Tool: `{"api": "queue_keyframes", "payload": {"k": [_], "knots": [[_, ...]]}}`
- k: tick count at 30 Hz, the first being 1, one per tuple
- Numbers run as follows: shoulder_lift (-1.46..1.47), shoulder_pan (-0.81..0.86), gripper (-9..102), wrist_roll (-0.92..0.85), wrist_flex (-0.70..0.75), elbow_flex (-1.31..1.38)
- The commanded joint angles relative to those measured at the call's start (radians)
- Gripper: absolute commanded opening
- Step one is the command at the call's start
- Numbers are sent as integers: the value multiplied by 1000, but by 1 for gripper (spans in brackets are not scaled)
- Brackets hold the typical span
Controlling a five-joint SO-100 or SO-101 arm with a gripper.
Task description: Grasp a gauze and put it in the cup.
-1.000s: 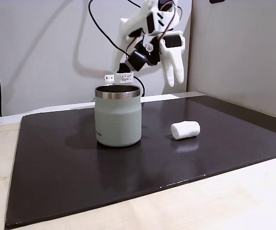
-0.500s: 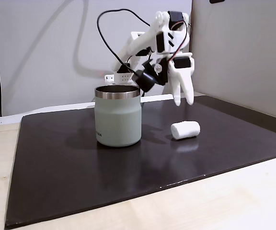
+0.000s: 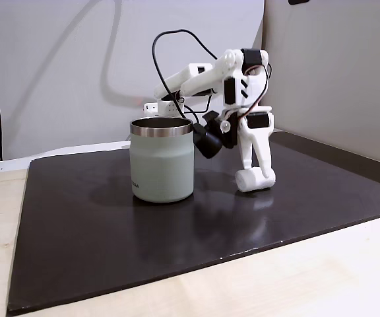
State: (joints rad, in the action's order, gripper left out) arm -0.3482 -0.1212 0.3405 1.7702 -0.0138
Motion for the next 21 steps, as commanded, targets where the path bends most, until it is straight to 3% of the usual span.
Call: {"api": "queue_keyframes", "payload": {"k": [1, 6, 16, 21], "knots": [[14, -2, 38, -2, -17, 61], [46, 6, 33, 0, -17, 92], [52, 20, 2, 23, -17, 95], [9, 28, 0, 31, -14, 83]]}}
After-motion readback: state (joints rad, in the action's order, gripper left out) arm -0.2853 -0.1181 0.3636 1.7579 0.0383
